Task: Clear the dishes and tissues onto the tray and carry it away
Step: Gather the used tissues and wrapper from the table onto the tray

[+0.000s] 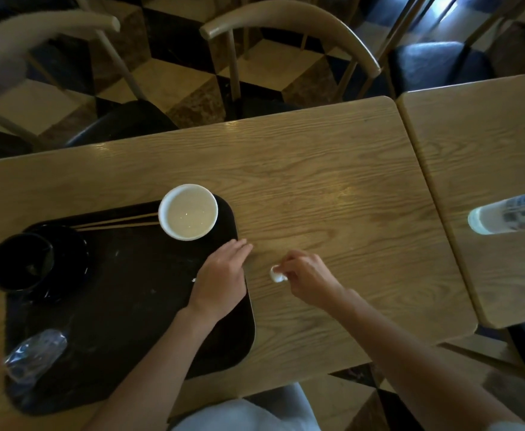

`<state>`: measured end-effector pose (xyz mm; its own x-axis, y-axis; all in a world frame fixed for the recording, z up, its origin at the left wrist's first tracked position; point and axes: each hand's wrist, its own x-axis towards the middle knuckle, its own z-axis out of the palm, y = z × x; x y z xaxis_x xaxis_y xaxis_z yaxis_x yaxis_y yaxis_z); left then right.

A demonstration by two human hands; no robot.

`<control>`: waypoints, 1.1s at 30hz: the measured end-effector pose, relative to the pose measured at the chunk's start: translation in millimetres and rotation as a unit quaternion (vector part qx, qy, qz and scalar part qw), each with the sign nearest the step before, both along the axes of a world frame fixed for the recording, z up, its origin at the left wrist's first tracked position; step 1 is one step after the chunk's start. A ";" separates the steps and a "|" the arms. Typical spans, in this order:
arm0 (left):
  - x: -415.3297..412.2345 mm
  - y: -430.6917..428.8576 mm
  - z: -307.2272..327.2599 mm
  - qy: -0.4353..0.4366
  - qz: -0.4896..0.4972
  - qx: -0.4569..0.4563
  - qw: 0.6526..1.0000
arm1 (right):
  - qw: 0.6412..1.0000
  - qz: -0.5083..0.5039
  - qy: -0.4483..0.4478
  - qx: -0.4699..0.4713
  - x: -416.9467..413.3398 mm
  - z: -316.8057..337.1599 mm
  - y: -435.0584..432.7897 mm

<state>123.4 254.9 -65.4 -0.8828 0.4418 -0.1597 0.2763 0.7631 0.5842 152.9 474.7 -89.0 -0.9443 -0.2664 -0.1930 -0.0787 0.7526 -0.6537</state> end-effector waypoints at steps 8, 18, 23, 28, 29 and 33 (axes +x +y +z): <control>41.7 -109.7 3.1 -0.026 0.115 -0.089 0.989 | 0.990 -0.138 0.014 -0.038 32.2 18.4 -42.3; 67.8 -178.4 -10.4 -0.129 0.095 -0.242 0.957 | 0.980 -0.191 -0.004 -0.051 5.9 22.0 -138.4; 66.3 -177.7 -16.3 -0.136 0.103 -0.235 0.957 | 0.954 -0.299 -0.004 -0.032 -8.9 16.2 -159.4; 66.5 -179.5 -18.4 -0.140 0.099 -0.220 0.960 | 0.954 -0.299 0.017 0.023 -15.0 10.6 -161.6; 66.4 -179.1 -18.3 -0.138 0.100 -0.219 0.961 | 0.954 -0.297 0.017 0.027 -15.3 9.7 -161.5; 66.2 -177.5 -17.5 -0.138 0.100 -0.218 0.961 | 0.951 -0.308 0.012 0.026 -13.7 10.4 -162.3</control>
